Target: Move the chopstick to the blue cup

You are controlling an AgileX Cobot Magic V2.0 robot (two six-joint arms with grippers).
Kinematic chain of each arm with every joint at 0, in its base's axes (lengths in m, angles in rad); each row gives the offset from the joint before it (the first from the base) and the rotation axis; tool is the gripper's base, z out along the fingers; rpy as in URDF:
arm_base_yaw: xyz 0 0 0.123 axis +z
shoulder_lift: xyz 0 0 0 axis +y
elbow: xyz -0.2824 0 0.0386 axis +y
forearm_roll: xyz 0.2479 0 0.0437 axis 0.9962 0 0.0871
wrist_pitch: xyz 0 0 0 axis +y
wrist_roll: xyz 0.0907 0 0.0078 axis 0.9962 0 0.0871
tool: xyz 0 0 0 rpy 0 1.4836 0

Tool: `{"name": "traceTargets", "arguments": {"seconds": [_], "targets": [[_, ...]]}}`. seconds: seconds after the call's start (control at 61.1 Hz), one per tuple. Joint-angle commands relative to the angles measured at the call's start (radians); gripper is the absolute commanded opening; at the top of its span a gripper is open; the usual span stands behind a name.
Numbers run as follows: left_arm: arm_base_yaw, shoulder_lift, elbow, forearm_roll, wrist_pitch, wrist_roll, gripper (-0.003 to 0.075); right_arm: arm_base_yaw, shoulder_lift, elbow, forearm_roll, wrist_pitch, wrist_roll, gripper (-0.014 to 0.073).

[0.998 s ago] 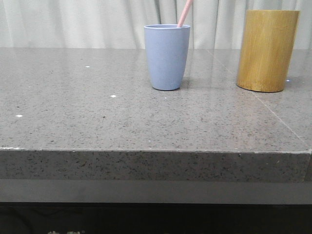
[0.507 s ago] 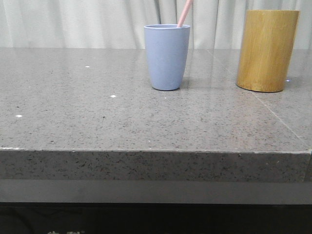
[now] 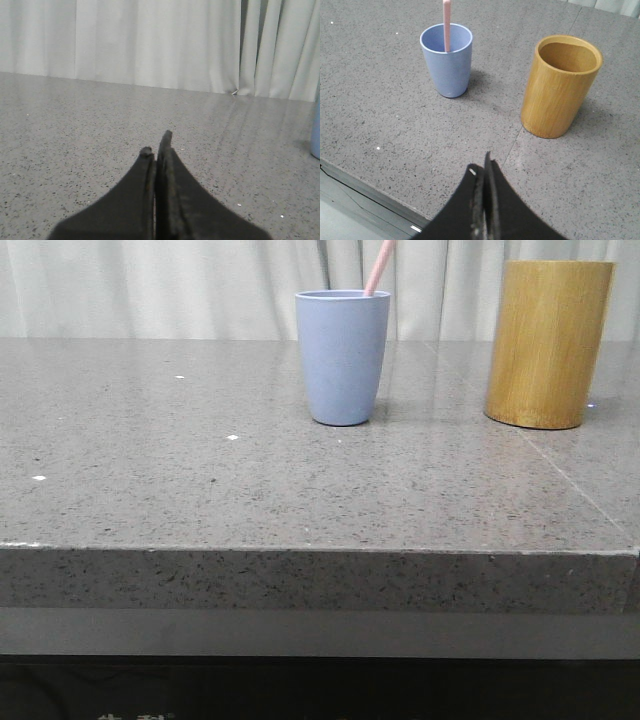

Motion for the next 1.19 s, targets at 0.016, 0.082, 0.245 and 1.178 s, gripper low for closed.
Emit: {"name": "traceTargets", "arguments": {"seconds": [0.016, 0.082, 0.245, 1.178], "targets": [[0.003, -0.022, 0.013, -0.009, -0.087, -0.009, -0.0019, -0.002, -0.001, -0.027, -0.009, -0.067, 0.000, -0.0067], [0.003, -0.022, 0.013, -0.009, -0.087, -0.009, -0.0019, -0.002, -0.001, -0.027, -0.009, -0.067, 0.000, -0.0067], [0.003, -0.022, 0.013, -0.009, -0.087, -0.009, -0.0019, -0.002, -0.011, -0.017, -0.009, -0.074, 0.000, -0.0067], [0.003, -0.022, 0.013, -0.009, -0.087, -0.009, -0.0019, -0.389, -0.667, 0.875, 0.021, -0.783, -0.001, -0.0067]]}}
